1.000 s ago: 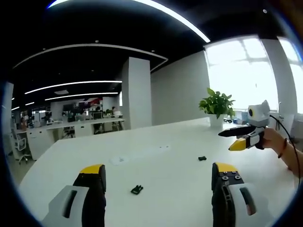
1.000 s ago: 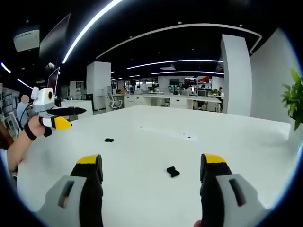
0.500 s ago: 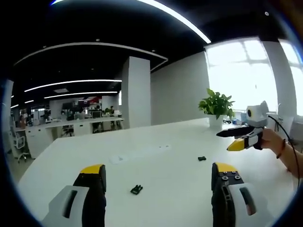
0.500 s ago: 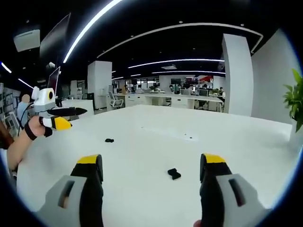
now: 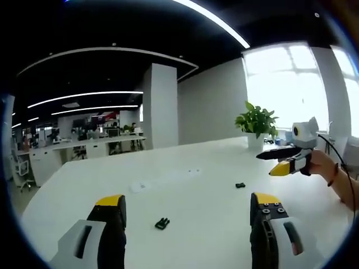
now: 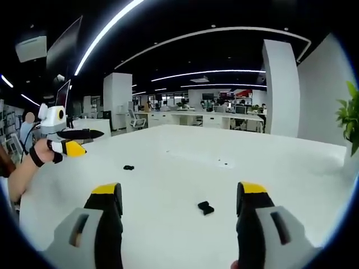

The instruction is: Snap the two parts of the plastic buckle together until the buckle closes and remains connected.

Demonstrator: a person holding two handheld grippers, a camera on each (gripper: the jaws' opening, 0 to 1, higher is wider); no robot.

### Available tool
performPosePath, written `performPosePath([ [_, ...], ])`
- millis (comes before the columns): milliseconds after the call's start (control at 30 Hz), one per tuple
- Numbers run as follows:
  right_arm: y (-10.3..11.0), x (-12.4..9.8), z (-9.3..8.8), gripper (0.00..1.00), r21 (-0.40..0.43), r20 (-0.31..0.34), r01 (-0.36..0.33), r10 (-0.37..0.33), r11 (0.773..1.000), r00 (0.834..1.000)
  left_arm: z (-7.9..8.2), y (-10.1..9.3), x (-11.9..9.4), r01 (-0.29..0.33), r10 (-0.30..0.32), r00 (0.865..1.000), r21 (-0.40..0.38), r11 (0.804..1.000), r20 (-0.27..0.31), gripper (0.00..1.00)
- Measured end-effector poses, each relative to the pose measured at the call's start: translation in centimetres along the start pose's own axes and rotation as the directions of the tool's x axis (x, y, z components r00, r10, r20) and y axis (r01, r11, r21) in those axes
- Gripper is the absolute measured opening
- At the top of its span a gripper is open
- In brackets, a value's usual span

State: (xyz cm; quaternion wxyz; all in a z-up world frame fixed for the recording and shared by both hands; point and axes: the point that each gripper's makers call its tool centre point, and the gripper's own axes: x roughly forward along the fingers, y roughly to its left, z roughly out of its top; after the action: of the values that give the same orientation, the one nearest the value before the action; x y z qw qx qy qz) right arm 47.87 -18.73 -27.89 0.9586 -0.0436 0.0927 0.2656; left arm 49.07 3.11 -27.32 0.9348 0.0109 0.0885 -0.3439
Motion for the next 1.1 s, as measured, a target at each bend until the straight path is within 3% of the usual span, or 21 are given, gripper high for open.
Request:
performPosePath([
  [367,0.7,0.6,0.7,0.84,0.001,0.015,-0.013,0.013,1.000,1.000,0.1,0.1,0.3,0.002,-0.002,1.000,-0.001,1.000,-0.005,0.92],
  [767,-0.2,1.6,1.0,0.84,0.006,0.015,-0.013,0.013,1.000,1.000,0.6,-0.2,1.0,0.011,-0.011,1.000,-0.010,1.000,0.004,0.92],
  [1100,-0.8,2.1,1.0,0.84,0.009,0.016,-0.010,0.010,1.000,1.000,-0.1,-0.3,1.5,0.016,-0.016,1.000,-0.011,1.000,-0.018,0.92],
])
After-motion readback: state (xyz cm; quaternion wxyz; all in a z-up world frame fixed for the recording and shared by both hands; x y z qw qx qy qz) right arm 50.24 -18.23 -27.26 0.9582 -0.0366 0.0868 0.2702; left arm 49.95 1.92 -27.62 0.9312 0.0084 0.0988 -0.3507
